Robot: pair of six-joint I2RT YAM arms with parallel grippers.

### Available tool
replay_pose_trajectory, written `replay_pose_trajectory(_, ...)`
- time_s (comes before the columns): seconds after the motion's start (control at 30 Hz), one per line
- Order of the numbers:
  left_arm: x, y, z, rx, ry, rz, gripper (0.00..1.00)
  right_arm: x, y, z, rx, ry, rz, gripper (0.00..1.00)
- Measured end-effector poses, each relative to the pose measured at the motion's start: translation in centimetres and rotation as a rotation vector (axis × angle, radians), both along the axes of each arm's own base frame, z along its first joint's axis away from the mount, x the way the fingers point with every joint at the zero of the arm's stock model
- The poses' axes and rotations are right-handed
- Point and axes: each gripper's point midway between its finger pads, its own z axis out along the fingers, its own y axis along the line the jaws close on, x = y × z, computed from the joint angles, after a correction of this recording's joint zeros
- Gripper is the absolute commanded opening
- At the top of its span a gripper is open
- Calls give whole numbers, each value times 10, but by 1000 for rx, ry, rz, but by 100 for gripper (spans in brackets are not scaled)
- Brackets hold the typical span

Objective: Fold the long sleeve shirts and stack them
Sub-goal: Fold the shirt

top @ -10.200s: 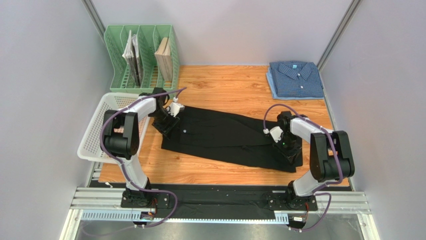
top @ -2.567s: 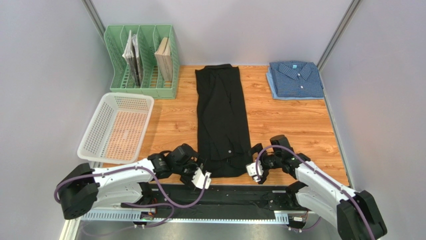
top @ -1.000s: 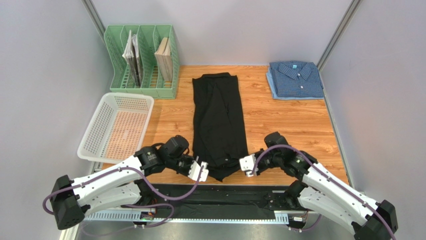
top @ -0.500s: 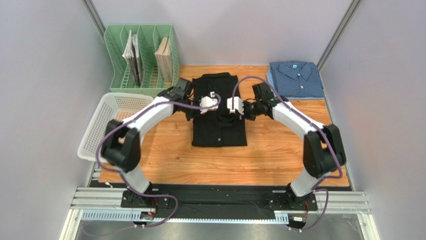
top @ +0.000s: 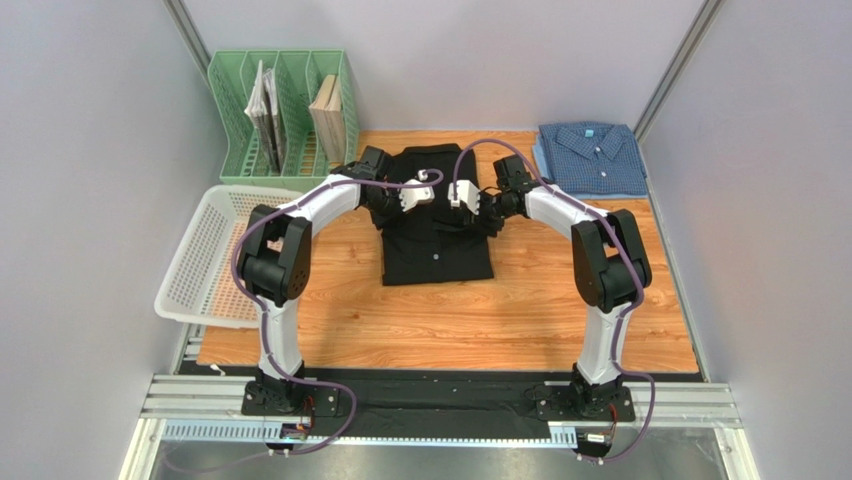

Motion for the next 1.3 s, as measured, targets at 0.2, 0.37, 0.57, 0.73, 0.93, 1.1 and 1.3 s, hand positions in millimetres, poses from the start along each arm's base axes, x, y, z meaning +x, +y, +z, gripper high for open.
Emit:
replay_pose_trajectory(0.2,23,0,28,-61,-20,115,56,27,-9,31,40,6,-164,84)
replay_pose_trajectory(0.37,37,32,68,-190,3,356,61,48,-35,85,151,51,-386,66)
replay_pose_trajectory(0.57,-32,26,116,-460,165,445,61,-8,-23,121,357,349,-544,45)
replay_pose_trajectory(0.73,-99,-31,108,-677,494,377,61,-81,37,97,440,757,-550,44)
replay_pose_trajectory(0.93,-144,-63,49,-681,898,452,61,-135,83,62,431,1126,-575,45)
replay_pose_trajectory(1.1,-135,-62,-2,-644,1033,575,64,-122,88,11,420,1266,-655,56)
replay_pose_trajectory(1.3,-124,-46,-18,-620,1089,647,65,-124,58,-14,478,1476,-750,70)
